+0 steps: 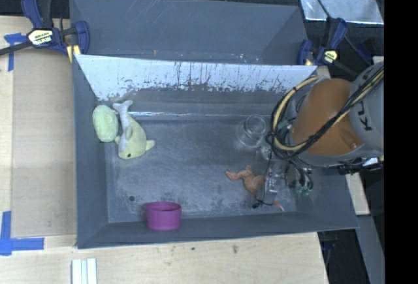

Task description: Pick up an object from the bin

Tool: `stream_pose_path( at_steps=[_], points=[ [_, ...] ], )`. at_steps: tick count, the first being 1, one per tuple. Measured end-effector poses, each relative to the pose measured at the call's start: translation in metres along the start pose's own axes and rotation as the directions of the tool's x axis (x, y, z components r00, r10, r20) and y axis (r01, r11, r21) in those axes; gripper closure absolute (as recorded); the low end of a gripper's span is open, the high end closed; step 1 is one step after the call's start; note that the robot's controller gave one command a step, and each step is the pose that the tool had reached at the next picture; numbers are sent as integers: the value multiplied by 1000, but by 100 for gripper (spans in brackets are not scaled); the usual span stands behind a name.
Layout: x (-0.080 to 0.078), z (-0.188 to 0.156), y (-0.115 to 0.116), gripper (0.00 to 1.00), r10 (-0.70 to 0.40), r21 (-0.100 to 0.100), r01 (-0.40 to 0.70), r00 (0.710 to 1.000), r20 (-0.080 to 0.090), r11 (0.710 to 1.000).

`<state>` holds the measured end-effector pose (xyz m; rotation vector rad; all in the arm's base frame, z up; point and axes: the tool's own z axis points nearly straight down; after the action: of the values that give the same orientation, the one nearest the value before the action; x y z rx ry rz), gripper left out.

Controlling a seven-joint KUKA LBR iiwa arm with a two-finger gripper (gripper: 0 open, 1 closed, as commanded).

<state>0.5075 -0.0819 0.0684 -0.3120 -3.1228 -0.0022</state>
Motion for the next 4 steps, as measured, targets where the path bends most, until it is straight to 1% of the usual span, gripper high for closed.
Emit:
stream_pose_path(
  at_steps=[1,3,4],
  points=[
    [15,-5,-10,100,376,-5,-376,926,7,927],
    [15,-7,-10,100,376,-4,-376,927,6,927],
    [16,-24,-10,100,375,-1,-375,927,4,927]
  ],
)
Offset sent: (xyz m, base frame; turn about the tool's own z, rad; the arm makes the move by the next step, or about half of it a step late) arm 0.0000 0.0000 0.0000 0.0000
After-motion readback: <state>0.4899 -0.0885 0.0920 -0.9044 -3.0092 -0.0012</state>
